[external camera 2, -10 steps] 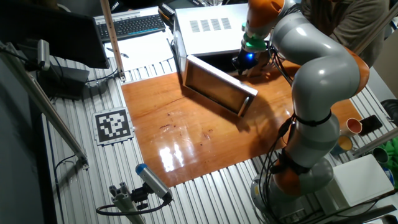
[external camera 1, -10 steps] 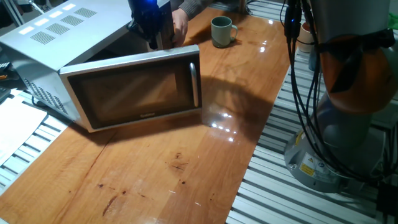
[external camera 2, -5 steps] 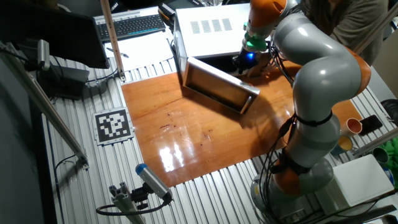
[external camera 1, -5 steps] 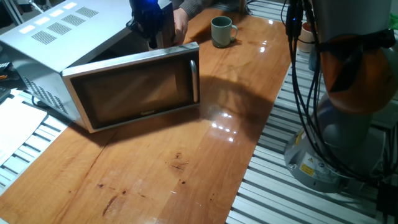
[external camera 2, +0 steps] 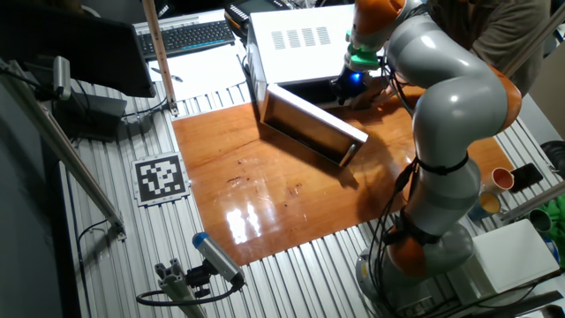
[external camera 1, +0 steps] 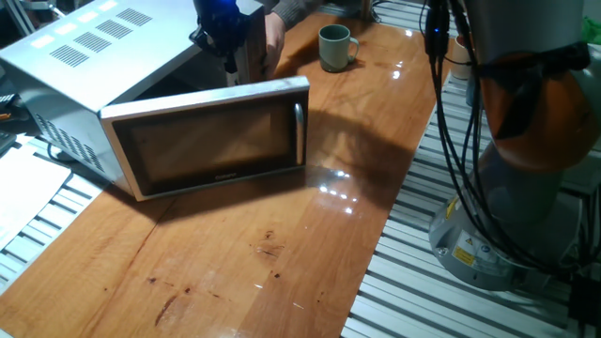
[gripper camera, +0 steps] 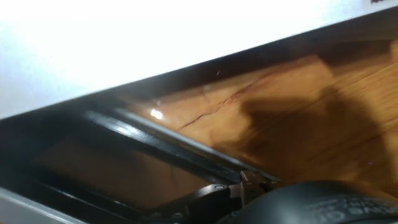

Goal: Put the bowl into the microwave

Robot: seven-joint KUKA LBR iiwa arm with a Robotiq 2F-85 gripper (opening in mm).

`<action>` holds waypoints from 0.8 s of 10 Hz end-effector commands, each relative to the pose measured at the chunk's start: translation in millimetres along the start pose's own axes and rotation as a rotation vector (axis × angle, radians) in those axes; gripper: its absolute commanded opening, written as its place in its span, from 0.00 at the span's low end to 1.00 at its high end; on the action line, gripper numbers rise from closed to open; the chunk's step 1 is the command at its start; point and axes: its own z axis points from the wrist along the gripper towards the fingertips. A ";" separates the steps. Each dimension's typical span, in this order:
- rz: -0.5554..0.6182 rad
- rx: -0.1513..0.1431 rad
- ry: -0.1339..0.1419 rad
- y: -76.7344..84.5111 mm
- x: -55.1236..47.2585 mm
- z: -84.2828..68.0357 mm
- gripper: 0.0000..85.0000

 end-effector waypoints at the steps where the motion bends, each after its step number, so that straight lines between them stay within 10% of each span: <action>1: 0.014 0.000 0.008 0.3 0.1 -0.7 0.00; 8: -0.007 0.033 0.001 0.3 0.1 -0.7 0.00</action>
